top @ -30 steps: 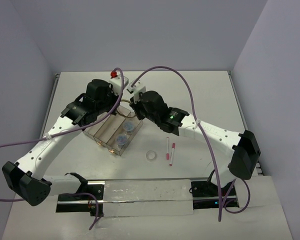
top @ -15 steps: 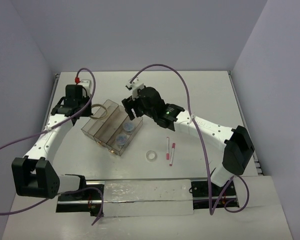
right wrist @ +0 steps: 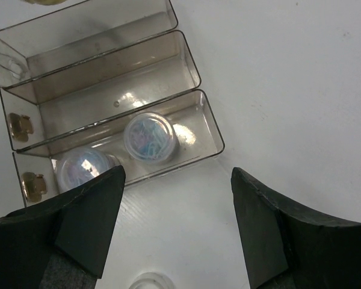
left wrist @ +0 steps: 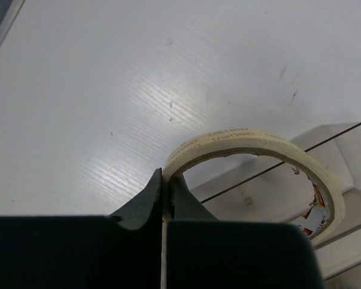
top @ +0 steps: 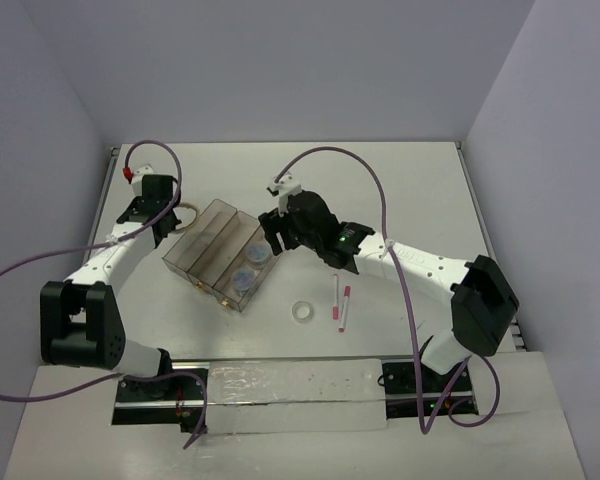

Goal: Sort the stationery into containers
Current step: Place the stationery in the storage box.

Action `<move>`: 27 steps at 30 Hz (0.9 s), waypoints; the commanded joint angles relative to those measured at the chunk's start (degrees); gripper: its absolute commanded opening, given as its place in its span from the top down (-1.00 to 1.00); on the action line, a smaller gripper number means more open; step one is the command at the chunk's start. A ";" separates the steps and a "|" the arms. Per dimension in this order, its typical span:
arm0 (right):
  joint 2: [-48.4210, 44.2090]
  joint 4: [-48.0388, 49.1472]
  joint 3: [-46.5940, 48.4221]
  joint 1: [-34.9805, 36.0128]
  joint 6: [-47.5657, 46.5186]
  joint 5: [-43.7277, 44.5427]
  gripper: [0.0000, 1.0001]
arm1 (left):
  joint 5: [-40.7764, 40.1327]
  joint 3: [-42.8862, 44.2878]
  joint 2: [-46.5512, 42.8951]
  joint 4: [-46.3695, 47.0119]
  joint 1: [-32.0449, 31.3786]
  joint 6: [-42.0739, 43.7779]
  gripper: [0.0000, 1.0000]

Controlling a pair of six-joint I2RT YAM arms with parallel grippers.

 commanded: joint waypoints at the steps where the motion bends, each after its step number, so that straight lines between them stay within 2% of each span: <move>1: -3.11 3.18 -0.94 -0.98 1.63 1.54 -0.57 | -1.25 1.79 -0.68 -0.63 0.13 -7.74 1.00; 4: -3.17 3.28 -1.70 -1.41 2.20 1.60 -0.56 | 1.60 -1.76 -3.68 1.88 0.12 -8.54 1.00; 6: -3.36 3.51 -2.89 -1.71 2.74 1.71 -0.56 | 1.84 -5.15 -6.07 7.17 0.00 -8.82 1.00; 11: -3.42 3.62 -4.20 -2.43 3.76 1.77 -0.56 | -3.48 -7.99 -7.08 11.02 -0.97 -9.81 1.00; 14: -3.78 3.62 -4.73 -2.79 4.01 1.95 -0.56 | -12.30 -7.52 -5.90 12.57 -3.49 -9.53 1.00; 15: -4.02 3.62 -4.89 -2.87 4.17 2.11 -0.56 | -19.76 -7.90 -5.20 15.44 -5.90 -7.29 1.00; 16: -4.11 3.70 -5.06 -2.95 4.34 2.11 -0.56 | -23.80 -7.92 -5.16 15.58 -6.02 -7.17 1.00; 18: -4.50 3.91 -5.48 -3.11 4.67 2.26 -0.56 | -32.03 -10.65 -3.69 26.97 -10.19 1.32 1.00; 19: -4.73 4.08 -5.77 -3.13 4.87 2.35 -0.56 | -33.31 -11.31 -3.06 29.34 -11.20 4.15 1.00; 21: -5.07 4.29 -6.15 -3.19 5.11 2.47 -0.56 | -34.19 -11.20 -1.66 30.40 -11.62 4.61 1.00; 27: -6.31 4.85 -8.41 -3.83 5.49 2.47 -0.56 | -39.82 -7.32 5.10 25.26 -13.75 2.68 1.00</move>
